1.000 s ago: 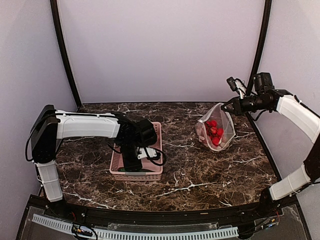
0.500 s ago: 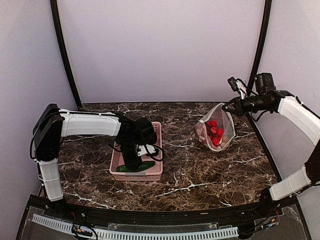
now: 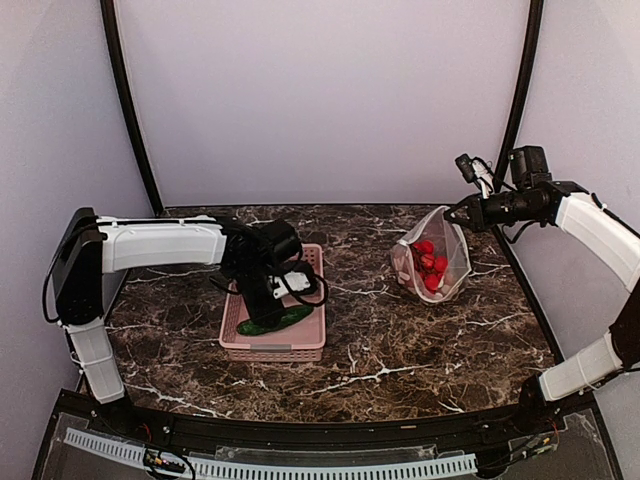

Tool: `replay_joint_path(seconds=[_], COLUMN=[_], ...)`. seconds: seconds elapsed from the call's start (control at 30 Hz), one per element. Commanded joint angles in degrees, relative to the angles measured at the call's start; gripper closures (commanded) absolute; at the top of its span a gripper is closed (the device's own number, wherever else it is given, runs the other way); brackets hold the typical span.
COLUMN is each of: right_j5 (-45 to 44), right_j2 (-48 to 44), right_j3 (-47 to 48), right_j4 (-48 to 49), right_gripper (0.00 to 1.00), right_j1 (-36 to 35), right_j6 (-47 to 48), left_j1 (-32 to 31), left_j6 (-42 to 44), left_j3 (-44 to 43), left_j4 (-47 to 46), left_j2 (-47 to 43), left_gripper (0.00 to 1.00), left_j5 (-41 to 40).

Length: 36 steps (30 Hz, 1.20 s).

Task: Place the food in the zip-top bag and seal the zipper
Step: Pick up the fake vegetable from the bin.

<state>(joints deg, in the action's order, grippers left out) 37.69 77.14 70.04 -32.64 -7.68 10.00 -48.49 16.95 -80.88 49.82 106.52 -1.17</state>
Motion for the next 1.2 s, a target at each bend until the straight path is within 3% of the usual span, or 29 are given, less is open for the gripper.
replay_joint_path(seconds=[0.0,0.13,0.53,0.7,0.93,1.17], right_j5=[-0.1,-0.4,0.8,1.9,4.2,6.0], right_j2=[-1.5,-1.9,-0.8,-0.5,3.6,7.8], right_j3=[-0.6,-0.8,1.9,3.5,9.8,18.1], right_j4=[1.7,1.8,0.1,-1.4,-4.2,-8.7], right_gripper=[1.00,1.00,1.00,1.00,1.00,1.00], right_j1=[0.5,0.5,0.6,0.5,0.3,-2.1], right_j6=[0.2,0.3,-0.5,-0.8,-1.8,-2.3], left_j1=[1.0,1.7,1.7,1.7,1.6,-0.2], left_j6=[-1.5,-1.5,-9.3,-11.9,-21.5,-23.3], left_j3=[-0.6,-2.2,-3.1,2.4,12.5,13.1], left_j4=[1.0,2.4,-11.1,-21.1,-47.5,-56.1], left_j2=[-6.7,-11.4,-19.4,-23.0,-27.6,-25.9], left_gripper=[0.69,0.69,0.71,0.72,0.74,0.78], left_j5=[-1.1,-4.4,14.4,16.3,25.2,27.4])
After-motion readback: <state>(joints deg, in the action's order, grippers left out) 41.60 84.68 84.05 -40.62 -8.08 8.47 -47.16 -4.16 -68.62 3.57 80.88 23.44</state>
